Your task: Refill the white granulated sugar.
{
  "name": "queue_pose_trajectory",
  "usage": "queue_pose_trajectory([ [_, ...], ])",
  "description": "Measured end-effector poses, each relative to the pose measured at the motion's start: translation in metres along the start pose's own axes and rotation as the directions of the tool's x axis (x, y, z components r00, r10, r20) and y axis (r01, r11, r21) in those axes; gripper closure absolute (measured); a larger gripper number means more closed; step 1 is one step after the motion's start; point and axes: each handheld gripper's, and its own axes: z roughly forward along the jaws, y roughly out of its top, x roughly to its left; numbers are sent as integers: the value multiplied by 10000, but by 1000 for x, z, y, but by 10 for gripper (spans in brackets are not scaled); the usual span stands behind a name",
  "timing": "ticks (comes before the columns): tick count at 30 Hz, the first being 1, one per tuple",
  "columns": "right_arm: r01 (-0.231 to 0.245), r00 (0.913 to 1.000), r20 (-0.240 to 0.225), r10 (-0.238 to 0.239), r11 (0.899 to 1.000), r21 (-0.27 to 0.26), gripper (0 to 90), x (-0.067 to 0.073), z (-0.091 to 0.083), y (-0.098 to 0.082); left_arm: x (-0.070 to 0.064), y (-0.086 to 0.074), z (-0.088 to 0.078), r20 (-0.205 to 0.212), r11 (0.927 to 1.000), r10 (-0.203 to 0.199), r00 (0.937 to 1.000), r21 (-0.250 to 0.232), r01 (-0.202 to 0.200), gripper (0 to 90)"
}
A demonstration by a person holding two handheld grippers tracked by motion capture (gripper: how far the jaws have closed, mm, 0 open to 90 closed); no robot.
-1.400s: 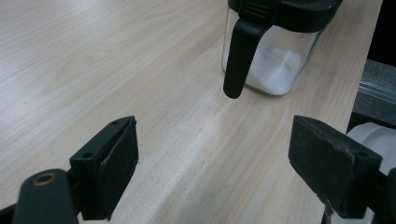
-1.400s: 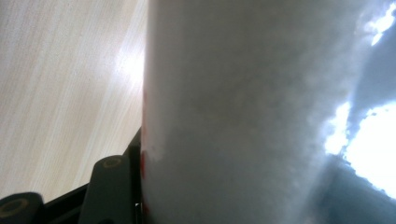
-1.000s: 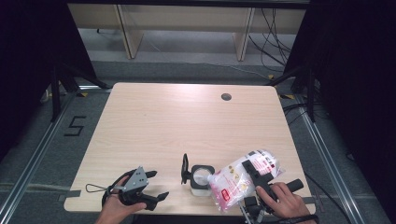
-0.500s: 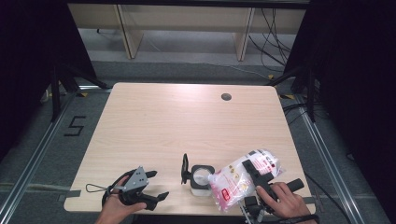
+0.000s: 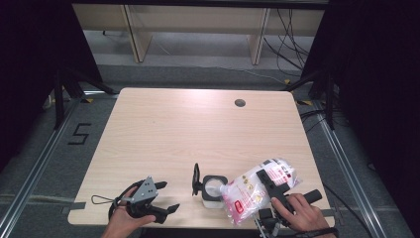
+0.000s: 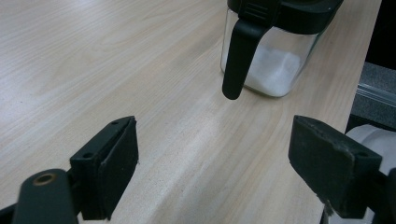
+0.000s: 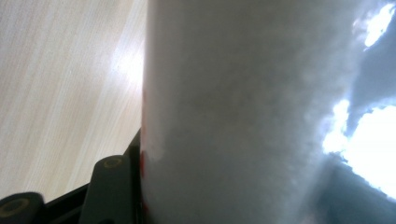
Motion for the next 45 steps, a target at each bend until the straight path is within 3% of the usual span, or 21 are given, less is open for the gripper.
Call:
queue_pose_trajectory([
  [4,-113,9999,7,113,9999,75,438,1,-1,0,0,0,-1,-49,10000,18,10000,21,-18,159],
  [6,-82,10000,16,82,9999,96,438,0,-1,0,2,1,-1,21,9994,356,9994,4,-356,159],
  [11,-75,10000,3,75,9999,113,438,0,-2,0,2,1,-1,16,9994,354,9994,5,-354,159],
  [12,-23,10000,-1,23,9999,99,438,0,-1,0,1,0,-1,-24,9999,158,9999,3,-158,159],
  [24,22,10000,20,-23,9999,131,439,-1,-2,0,3,1,-2,-46,9994,347,9994,17,-347,159],
  [27,109,9999,90,-110,9999,119,439,-1,-2,1,2,1,-2,-53,9995,322,9995,-54,-322,159],
  [28,442,9989,174,-441,9990,-59,440,-4,-1,1,2,1,-2,-46,9994,331,9994,-41,-332,159],
  [34,542,9983,196,-541,9985,-49,440,-4,-1,2,2,1,-2,-53,9995,321,9995,-49,-322,159],
  [36,542,9984,167,-541,9985,-35,440,-4,-1,2,1,0,-2,-112,10000,82,9999,-37,-82,159],
  [44,474,9988,122,-474,9989,-25,440,-4,-2,1,3,1,-2,-49,9992,404,9992,18,-404,159],
  [45,296,9995,81,-296,9995,73,440,-3,-3,1,1,0,-2,-89,10000,85,9999,16,-85,159],
])
